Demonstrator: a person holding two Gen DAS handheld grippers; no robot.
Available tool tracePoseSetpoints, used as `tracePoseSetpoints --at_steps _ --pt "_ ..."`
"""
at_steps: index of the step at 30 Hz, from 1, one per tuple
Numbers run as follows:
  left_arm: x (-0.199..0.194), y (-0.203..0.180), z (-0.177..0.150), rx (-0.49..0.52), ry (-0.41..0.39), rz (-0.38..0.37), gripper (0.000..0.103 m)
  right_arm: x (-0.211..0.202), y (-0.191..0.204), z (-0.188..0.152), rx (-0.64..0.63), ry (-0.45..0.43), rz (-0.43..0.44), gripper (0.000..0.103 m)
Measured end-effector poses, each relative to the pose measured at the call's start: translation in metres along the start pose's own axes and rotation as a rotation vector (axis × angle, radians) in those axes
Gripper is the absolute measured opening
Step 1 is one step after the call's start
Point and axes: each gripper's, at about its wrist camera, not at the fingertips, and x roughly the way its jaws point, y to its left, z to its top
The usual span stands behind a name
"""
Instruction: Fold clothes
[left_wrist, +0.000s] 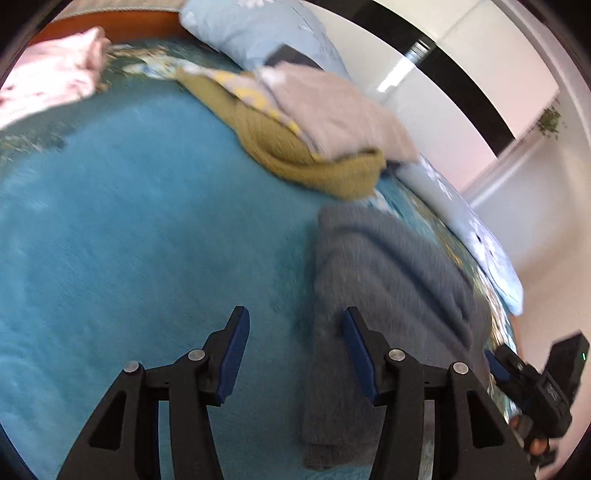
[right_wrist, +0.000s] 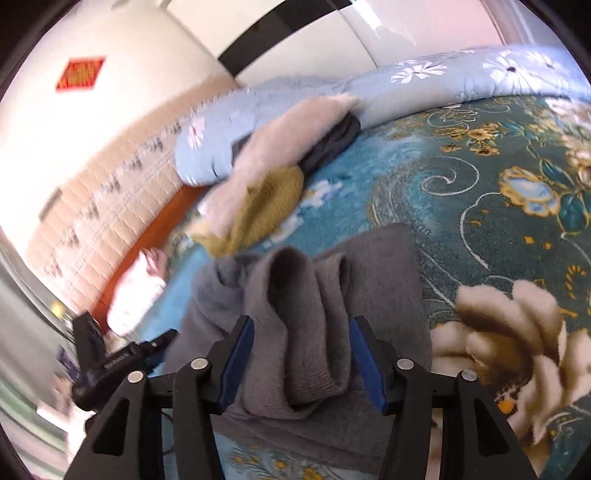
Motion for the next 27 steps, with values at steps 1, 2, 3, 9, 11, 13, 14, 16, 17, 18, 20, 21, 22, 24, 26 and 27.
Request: tracePoseSetpoints --at_steps 1,2,3,9,11,13,14,16,17,18,20,21,22,24,26,27 --pt "0.003 -0.001 -0.002 0.016 0.008 -0.005 0.054 0.005 0.001 -0.001 -0.004 0.019 -0.014 0.06" --pt "0.006 -0.002 -0.004 0.031 0.015 -0.01 0.054 0.01 0.0 -0.001 -0.002 0.038 -0.032 0.06" --pt "0.006 -0.001 -0.004 0.042 0.013 -0.021 0.054 0.013 -0.001 -0.001 0.0 0.051 -0.043 0.062" --pt "0.007 0.01 -0.002 0.042 0.013 -0.089 0.054 0.028 -0.007 0.01 0.006 0.096 -0.046 0.066" --pt "0.006 0.01 -0.003 0.047 0.013 -0.092 0.054 0.032 -0.004 0.019 -0.026 0.086 -0.04 0.068" --pt "0.006 0.009 -0.003 0.051 0.013 -0.093 0.054 0.039 -0.004 0.026 -0.029 0.09 -0.03 0.069" --pt "0.004 0.01 -0.004 0.05 0.014 -0.097 0.054 0.044 -0.004 0.029 -0.02 0.097 -0.023 0.069" --pt "0.005 0.012 -0.003 0.047 0.016 -0.106 0.054 0.045 0.001 0.028 -0.029 0.106 0.012 0.07" --pt "0.007 0.013 -0.002 0.046 0.018 -0.109 0.054 0.045 0.004 0.027 -0.043 0.107 0.027 0.07" --pt "0.006 0.013 -0.003 0.047 0.018 -0.109 0.054 0.041 0.007 0.025 -0.069 0.098 0.03 0.07" --pt "0.006 0.012 -0.003 0.055 0.018 -0.104 0.054 0.029 0.014 0.02 -0.126 0.077 0.071 0.07" --pt "0.006 0.012 -0.003 0.057 0.019 -0.103 0.054 0.025 0.015 0.02 -0.137 0.068 0.098 0.07" --pt "0.006 0.011 -0.004 0.059 0.019 -0.102 0.054 0.023 0.015 0.02 -0.144 0.062 0.131 0.07" --pt "0.007 0.012 -0.003 0.057 0.02 -0.105 0.054 0.022 0.015 0.021 -0.152 0.062 0.162 0.068" --pt "0.007 0.013 -0.003 0.054 0.021 -0.109 0.054 0.033 0.012 0.022 -0.157 0.09 0.114 0.067" --pt "0.008 0.013 -0.003 0.055 0.022 -0.109 0.054 0.04 0.009 0.022 -0.153 0.108 0.074 0.067"
